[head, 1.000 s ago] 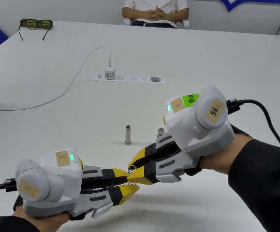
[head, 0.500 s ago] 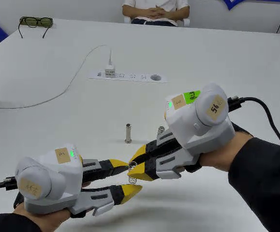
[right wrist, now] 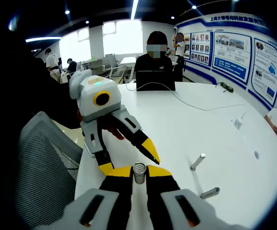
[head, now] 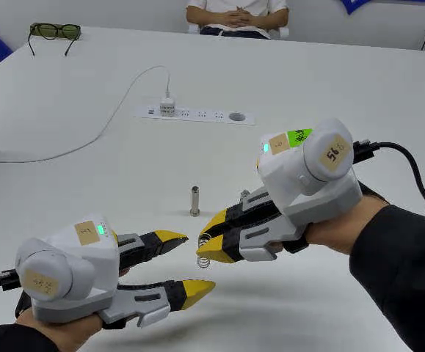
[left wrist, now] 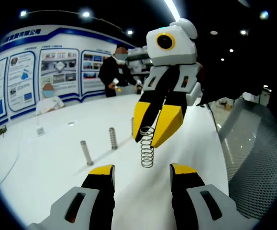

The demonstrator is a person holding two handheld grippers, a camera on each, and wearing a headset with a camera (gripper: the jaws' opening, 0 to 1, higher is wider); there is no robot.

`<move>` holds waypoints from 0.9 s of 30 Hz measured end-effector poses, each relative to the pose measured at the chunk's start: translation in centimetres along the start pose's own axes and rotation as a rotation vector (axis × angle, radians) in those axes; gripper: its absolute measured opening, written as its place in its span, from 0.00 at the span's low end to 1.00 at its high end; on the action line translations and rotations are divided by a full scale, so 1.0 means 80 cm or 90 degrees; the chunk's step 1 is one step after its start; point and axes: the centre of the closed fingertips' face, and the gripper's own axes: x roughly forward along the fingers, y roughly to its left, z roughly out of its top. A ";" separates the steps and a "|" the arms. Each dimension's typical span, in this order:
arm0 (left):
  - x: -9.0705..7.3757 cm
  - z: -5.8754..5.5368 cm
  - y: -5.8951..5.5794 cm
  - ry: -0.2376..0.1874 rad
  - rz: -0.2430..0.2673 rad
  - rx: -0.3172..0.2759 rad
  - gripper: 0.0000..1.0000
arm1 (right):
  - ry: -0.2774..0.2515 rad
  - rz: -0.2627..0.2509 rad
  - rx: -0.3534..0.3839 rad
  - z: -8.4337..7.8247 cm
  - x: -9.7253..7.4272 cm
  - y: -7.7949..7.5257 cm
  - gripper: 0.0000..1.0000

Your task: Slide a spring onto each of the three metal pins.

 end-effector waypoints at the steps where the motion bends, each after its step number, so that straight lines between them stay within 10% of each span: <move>1: 0.000 0.000 0.001 -0.001 0.001 -0.001 0.48 | -0.001 -0.002 0.000 0.000 -0.001 -0.001 0.12; 27: -0.005 -0.001 0.006 -0.001 0.016 -0.006 0.51 | -0.014 -0.075 0.010 0.018 -0.012 -0.054 0.12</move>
